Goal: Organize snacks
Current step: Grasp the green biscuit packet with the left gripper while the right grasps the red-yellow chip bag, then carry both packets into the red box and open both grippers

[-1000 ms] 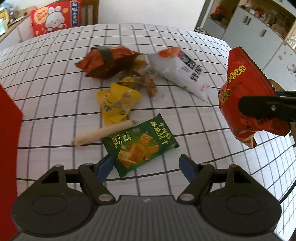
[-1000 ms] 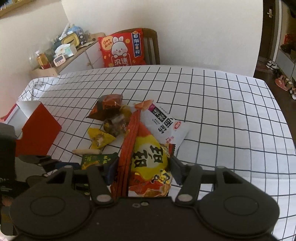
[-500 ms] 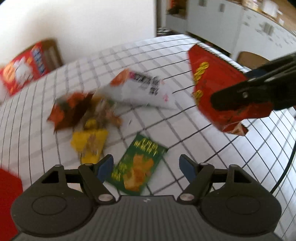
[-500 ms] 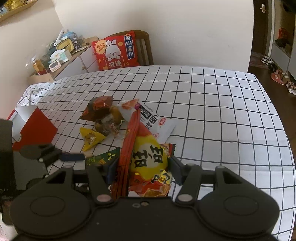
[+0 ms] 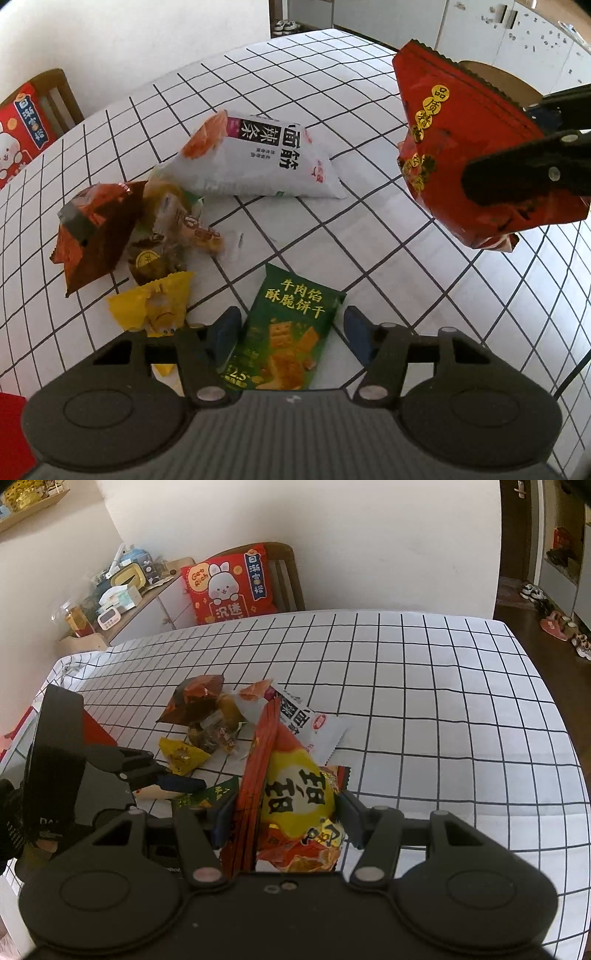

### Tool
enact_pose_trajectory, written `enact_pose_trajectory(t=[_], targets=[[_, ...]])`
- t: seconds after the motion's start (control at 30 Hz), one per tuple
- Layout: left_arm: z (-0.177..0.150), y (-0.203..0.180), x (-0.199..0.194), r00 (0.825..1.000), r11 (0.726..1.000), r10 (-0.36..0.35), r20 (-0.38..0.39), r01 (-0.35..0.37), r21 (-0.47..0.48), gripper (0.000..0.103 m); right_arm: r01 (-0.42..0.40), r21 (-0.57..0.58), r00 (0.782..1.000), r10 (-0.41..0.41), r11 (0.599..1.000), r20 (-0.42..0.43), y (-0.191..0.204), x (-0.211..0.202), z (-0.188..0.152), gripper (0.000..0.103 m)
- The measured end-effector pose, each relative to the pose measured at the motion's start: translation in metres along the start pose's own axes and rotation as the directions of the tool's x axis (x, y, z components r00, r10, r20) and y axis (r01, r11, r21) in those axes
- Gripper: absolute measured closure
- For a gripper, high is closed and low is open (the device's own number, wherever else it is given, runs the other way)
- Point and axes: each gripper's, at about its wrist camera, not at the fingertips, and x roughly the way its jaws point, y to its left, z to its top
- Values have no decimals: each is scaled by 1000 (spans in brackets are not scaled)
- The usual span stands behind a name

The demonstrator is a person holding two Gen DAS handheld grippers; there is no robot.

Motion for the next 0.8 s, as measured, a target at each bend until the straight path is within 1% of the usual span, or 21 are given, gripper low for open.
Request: enact_pose_trajectory(t=[0.07,0.1,0.17,0.27,0.37,0.53,0.63,0.8], targets=[[-1,0,-1,1000,1000,-5,3,5,5,53,1,7,1000,-1,1000,1,0,0,0,45],[0,-3,-1,1000,1000,3,3,-3,10,54,4,9,1000,-4,1000,1,0,0,-1,45],[-1,-9,-3,1000,1000,14,4,-15,13,56,6,13,1000,-6,1000,1,0,0,-2,45],[-2,-16,-7,1000,1000,18,0,-18,-21,57,12,17,1000,-12,1000,-9,0,0,-4,46],[-6,-19,-11,999,997,35,5,-35,-76,58,16,19,1000,-16,1000,-18,2,-2,-8,46],[-17,-22,-29,999,984,46,28,-40,-171,58,13,13,1000,-13,1000,-25,6,-8,-17,46],[-24,-23,-46,998,972,48,36,-38,-233,58,5,7,1000,-5,1000,-31,10,-12,-20,46],[-34,-21,-82,996,951,63,67,-40,-308,58,-18,-19,999,17,1000,-28,22,-23,-23,46]])
